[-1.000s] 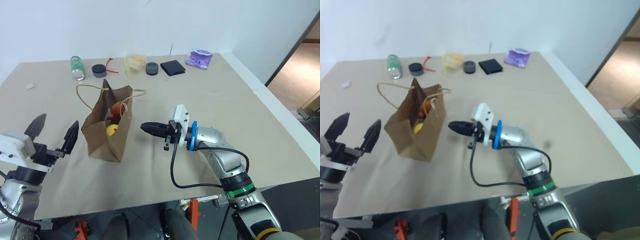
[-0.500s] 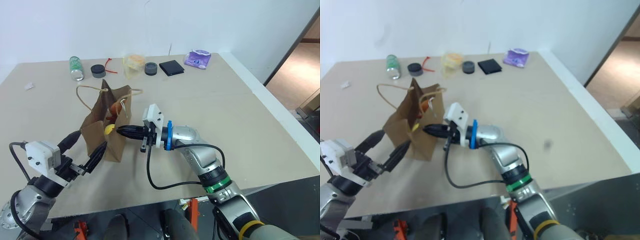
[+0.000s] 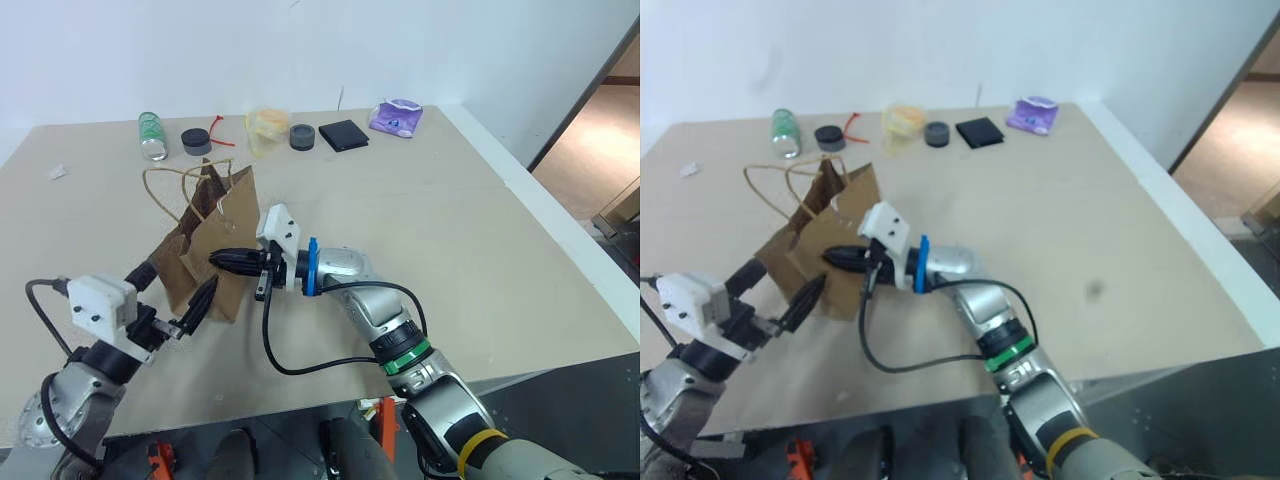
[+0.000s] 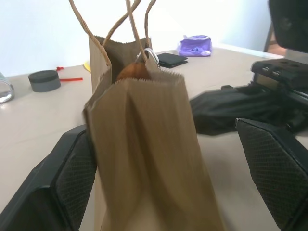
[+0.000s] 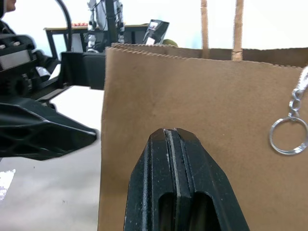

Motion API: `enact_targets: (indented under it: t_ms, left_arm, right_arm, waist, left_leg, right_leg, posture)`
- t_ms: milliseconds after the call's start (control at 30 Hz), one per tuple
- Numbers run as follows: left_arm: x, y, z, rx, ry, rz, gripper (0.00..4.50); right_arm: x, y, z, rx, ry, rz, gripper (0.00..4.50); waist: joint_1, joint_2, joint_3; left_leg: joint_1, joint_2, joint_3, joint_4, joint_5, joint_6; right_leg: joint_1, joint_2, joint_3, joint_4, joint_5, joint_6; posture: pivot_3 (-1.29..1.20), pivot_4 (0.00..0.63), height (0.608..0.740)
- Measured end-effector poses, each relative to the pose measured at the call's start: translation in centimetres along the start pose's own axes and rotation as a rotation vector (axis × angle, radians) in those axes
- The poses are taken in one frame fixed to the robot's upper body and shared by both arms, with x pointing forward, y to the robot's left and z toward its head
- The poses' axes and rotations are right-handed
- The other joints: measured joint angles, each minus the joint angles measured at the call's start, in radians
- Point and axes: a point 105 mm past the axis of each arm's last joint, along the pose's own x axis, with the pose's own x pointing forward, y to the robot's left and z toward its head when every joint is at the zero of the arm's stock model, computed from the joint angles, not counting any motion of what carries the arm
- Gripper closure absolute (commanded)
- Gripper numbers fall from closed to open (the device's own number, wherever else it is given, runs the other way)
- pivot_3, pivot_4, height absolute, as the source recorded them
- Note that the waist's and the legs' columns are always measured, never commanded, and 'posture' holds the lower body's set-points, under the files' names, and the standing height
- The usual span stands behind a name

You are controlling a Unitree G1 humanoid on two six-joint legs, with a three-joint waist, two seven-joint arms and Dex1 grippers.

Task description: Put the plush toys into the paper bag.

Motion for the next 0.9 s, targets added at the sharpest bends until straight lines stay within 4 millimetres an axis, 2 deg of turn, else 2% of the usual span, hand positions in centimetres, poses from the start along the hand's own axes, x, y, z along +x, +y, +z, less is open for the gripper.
enact_targets:
  t_ms: [233, 400, 567, 900]
  left_arm:
    - [1.6, -0.4, -0.6, 0.010, 0.012, 0.019, 0.00]
    - [1.7, 0.1, -2.3, 0.027, 0.064, 0.044, 0.00]
    - [1.6, 0.3, -3.2, 0.038, 0.086, 0.043, 0.00]
    - [2.6, 0.3, -2.4, 0.034, 0.026, 0.035, 0.00]
  right_arm:
    - [0.0, -0.3, 0.7, -0.047, 0.004, 0.027, 4.46]
    - [0.0, -0.4, 1.3, -0.049, -0.017, 0.021, 4.46]
    - [-0.1, -0.6, 2.3, -0.057, -0.049, 0.017, 4.46]
    - [0.0, -0.4, 2.8, -0.067, -0.043, 0.029, 4.46]
  waist:
    - [0.003, 0.000, 0.000]
    - [0.004, 0.000, 0.000]
    - [0.005, 0.000, 0.000]
    - [0.005, 0.000, 0.000]
  left_leg:
    - [0.000, 0.000, 0.000, -0.001, 0.000, 0.000]
    - [0.000, 0.000, 0.000, -0.001, 0.000, 0.000]
    - [0.000, 0.000, 0.000, -0.001, 0.000, 0.000]
    - [0.000, 0.000, 0.000, -0.001, 0.000, 0.000]
  right_leg:
    - [0.000, 0.001, 0.000, 0.000, 0.000, 0.000]
    - [0.000, 0.001, 0.000, 0.000, 0.000, 0.000]
    - [0.000, 0.001, 0.000, 0.000, 0.000, 0.000]
    - [0.000, 0.001, 0.000, 0.000, 0.000, 0.000]
  posture:
    - [0.00, 0.150, 0.740]
    - [0.00, 0.150, 0.740]
    - [0.00, 0.150, 0.740]
    - [0.00, 0.150, 0.740]
